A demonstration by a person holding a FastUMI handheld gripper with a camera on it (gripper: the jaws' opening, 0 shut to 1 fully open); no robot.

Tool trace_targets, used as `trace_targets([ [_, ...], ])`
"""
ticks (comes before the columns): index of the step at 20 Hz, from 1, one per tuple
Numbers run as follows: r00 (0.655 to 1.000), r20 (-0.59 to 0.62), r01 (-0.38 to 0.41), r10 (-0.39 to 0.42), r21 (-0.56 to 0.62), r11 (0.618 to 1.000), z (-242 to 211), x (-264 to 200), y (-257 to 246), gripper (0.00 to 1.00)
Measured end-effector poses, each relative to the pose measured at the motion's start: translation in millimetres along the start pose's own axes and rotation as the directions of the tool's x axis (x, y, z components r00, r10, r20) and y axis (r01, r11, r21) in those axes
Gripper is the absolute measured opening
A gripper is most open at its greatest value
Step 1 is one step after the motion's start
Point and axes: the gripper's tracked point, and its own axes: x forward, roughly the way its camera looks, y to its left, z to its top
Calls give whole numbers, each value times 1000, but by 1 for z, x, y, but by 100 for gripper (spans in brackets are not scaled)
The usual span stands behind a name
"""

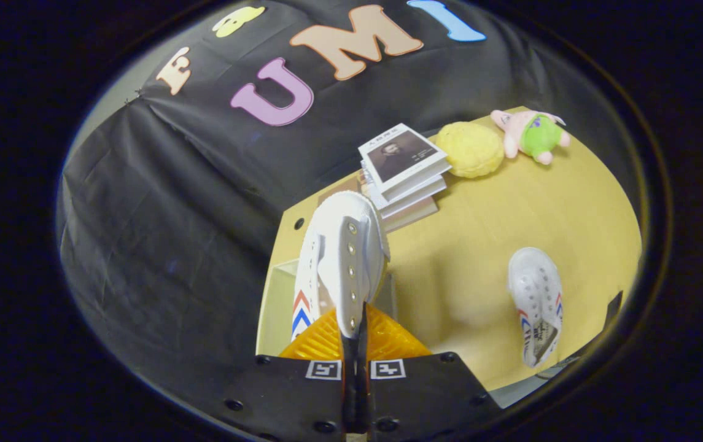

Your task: Open the storage box then place both shoes into the box .Put the left shoe in first, then the right shoe, with the right side of both shoes facing outward in a uniform manner.

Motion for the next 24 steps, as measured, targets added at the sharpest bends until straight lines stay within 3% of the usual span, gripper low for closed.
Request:
trace_targets([
  [10,988,-157,-9,-8,-108,994,-71,69,58,4],
  [23,952,-274,91,-136,-172,981,-131,143,56,4],
  [24,952,-272,96,-144,-180,979,-132,143,54,9],
])
